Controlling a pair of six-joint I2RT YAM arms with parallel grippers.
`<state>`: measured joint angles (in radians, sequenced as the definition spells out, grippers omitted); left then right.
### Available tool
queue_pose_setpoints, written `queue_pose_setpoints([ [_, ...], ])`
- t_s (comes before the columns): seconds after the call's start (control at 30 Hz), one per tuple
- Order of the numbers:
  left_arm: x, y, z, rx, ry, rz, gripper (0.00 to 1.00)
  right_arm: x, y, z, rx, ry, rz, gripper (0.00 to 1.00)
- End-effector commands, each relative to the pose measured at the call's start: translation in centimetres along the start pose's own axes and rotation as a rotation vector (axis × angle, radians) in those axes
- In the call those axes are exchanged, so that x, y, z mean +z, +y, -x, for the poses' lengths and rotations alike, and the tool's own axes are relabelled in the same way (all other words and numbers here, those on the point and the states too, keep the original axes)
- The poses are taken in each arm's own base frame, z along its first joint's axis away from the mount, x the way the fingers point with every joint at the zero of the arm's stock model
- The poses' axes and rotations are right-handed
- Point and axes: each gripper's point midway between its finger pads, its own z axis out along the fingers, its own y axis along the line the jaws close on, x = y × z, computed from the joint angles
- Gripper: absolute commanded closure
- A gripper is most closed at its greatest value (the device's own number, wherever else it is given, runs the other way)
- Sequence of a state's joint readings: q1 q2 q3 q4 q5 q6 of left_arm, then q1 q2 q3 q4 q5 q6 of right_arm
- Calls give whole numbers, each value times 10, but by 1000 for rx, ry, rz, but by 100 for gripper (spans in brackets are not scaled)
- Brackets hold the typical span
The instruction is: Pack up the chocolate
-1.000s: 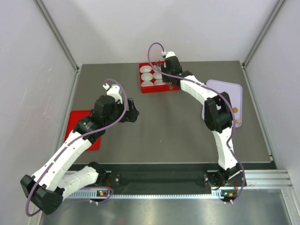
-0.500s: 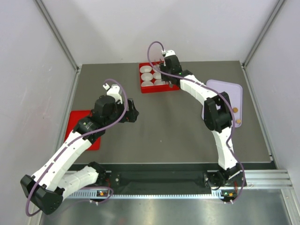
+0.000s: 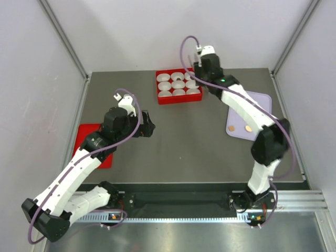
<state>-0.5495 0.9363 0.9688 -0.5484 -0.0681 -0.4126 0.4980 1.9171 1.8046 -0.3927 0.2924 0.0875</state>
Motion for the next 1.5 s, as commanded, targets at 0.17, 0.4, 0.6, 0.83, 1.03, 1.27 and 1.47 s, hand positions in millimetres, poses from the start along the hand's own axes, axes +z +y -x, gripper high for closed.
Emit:
queue_pose_setpoints([
  [0.17,-12,-15,17,-14,-65,-74,3,-109,-131,-63,152,186,-209,61],
  [0.4,-12,-18,13,-22,-57,-95,3,-141,-186,-125,248,280,-275,60],
  [0.6,-15,-25,11,-32,-44,-137,3,-130,-213,-178,343,377,-286,59],
  [0.83,-16,-24,10,-40,-47,-130,3,-117,-218,-198,357,413,-279,55],
  [1.03,-13,-24,10,-43,-41,-129,3,-110,-213,-207,363,422,-247,55],
  [1.27,-12,-24,10,-43,-40,-127,3,-103,-215,-213,363,438,-257,55],
  [1.47,-11,-26,11,-46,-42,-133,3,-103,-213,-209,369,431,-245,56],
])
